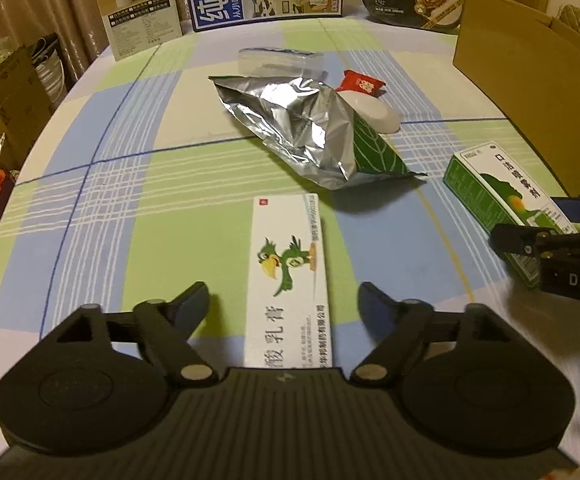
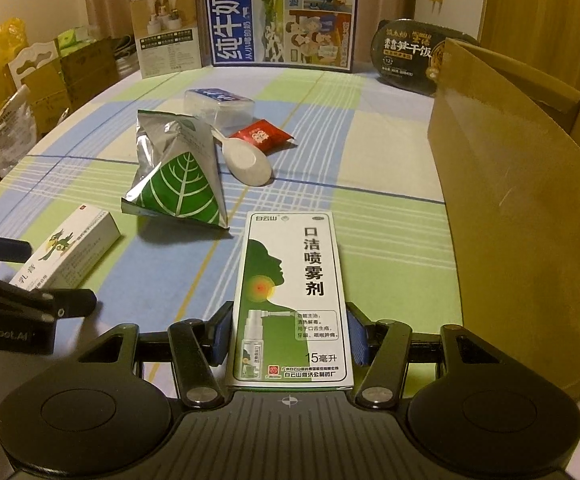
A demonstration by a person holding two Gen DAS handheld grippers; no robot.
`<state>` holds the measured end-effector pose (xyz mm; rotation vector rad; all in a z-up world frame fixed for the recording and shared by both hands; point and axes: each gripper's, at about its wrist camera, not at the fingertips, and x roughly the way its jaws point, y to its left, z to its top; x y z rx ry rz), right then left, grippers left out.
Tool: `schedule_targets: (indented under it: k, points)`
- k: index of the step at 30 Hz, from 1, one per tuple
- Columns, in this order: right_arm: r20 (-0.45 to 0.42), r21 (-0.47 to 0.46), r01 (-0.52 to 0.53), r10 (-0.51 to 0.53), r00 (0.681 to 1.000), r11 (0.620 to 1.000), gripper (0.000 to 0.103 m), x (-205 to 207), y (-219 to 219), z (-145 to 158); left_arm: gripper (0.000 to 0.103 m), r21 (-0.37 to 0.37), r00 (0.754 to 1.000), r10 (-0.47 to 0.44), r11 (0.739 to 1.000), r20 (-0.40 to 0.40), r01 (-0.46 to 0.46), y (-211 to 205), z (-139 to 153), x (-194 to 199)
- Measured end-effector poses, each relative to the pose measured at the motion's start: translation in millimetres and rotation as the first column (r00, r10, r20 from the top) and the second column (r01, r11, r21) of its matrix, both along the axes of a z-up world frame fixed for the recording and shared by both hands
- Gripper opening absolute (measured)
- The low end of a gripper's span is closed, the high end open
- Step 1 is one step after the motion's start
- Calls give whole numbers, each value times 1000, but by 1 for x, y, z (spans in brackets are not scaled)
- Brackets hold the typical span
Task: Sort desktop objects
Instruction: 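Lift both held boxes off the table and hold them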
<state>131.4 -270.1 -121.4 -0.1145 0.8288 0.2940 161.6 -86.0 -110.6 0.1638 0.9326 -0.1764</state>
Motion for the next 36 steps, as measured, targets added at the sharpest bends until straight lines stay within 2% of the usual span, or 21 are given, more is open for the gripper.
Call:
schedule_targets:
  k: [2, 6, 9, 11, 12, 16, 29, 36]
  points:
    - [0, 2, 1, -1, 1000, 1000, 53, 0, 0, 0, 95, 3, 1000, 6, 1000, 1, -6, -1, 0, -1]
    - [2, 0, -1, 1, 1000, 1000, 53, 0, -1, 0, 94, -4, 1000, -2, 1000, 1, 2, 0, 1, -1]
    - [7, 1, 2, -2, 1000, 1000, 53, 1, 0, 0, 80, -7, 1000, -1, 1000, 2, 1, 2, 2, -1]
    - [11, 0, 3, -3, 1000, 1000, 53, 2, 0, 0, 60, -19, 1000, 14, 1000, 0, -14, 4, 2, -1]
    - [12, 1, 4, -4, 1000, 1000, 53, 2, 0, 0, 57, -34, 1000, 19, 999, -2, -19, 6, 3, -1]
    - [24, 1, 2, -2, 1000, 1000, 53, 2, 0, 1, 33, -58, 1000, 24, 998, 1, -24, 8, 5, 1]
    - [29, 0, 6, -6, 1000, 1000, 53, 9, 4, -4, 33, -43, 1000, 9, 999, 12, -8, 4, 6, -5]
    - [63, 16, 2, -3, 998, 1000, 53, -2, 3, 9, 33, -53, 1000, 2, 999, 21, -1, 3, 10, -8]
